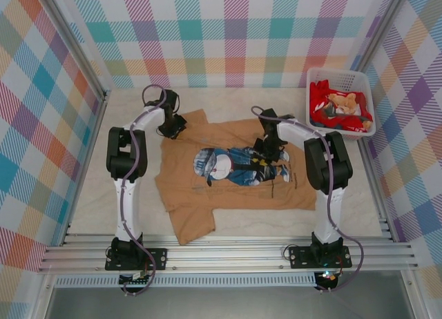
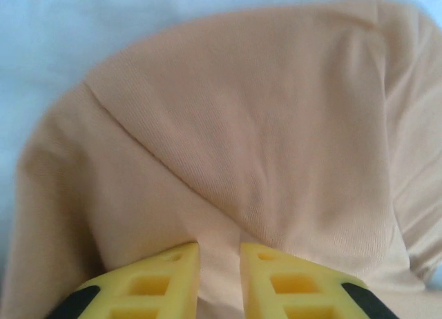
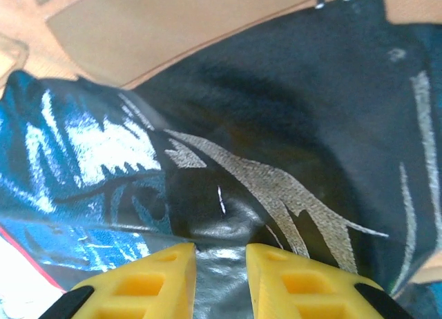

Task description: Fold and stack the t-shirts

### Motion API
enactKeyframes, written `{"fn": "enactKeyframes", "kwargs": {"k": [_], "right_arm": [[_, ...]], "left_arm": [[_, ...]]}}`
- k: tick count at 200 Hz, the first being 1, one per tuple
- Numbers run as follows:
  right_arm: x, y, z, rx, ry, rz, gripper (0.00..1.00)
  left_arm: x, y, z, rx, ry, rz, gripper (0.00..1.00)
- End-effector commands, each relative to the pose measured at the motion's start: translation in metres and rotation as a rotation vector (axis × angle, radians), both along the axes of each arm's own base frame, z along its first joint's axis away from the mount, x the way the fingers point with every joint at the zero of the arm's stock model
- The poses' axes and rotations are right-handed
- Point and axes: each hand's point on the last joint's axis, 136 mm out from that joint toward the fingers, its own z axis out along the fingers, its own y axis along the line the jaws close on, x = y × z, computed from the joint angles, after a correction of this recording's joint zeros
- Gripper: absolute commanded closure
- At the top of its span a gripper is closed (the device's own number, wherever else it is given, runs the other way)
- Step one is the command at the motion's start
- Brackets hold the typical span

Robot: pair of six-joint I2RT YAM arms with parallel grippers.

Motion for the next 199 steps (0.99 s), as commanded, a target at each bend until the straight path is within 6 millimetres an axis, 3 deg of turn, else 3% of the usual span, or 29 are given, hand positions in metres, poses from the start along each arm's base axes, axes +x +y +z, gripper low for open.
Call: {"fn": "enactKeyframes", "kwargs": {"k": [1,20,42,61,100,161,199], "right_arm": [[-0.026,-0.018,-0.01,-0.108,0.047,0.038,0.73],[-0.027,-0.017,-0.015,-0.117,0.069,0.051,0.73],[-0.024,-0.016,-0.017,-0.118,0.067,0.048,0.73],[-0.02,-0.014,-0.016,-0.116,0.059,0.047,0.73],[-0.016,-0.012,-0.018,-0.113,0.063,0.043,0.73],[-0.018,-0.012,-0.019,-0.112,0.071,0.043,0.73],[-0.021,-0.012,-0.019,-0.11,0.084,0.046,0.73]], "left_arm": [[0.003,0.0,0.047,0.035,-0.052,-0.009,0.74],[0.046,-0.021,0.07,0.014,-0.152,-0.082,0.71],[0.081,-0.049,0.063,-0.033,-0.193,-0.157,0.73],[0.093,-0.075,0.053,-0.092,-0.221,-0.202,0.74],[0.094,-0.117,0.029,-0.181,-0.231,-0.267,0.75],[0.082,-0.092,-0.022,-0.084,-0.102,-0.192,0.8],[0.095,-0.05,-0.049,-0.083,-0.077,-0.048,0.82]]}}
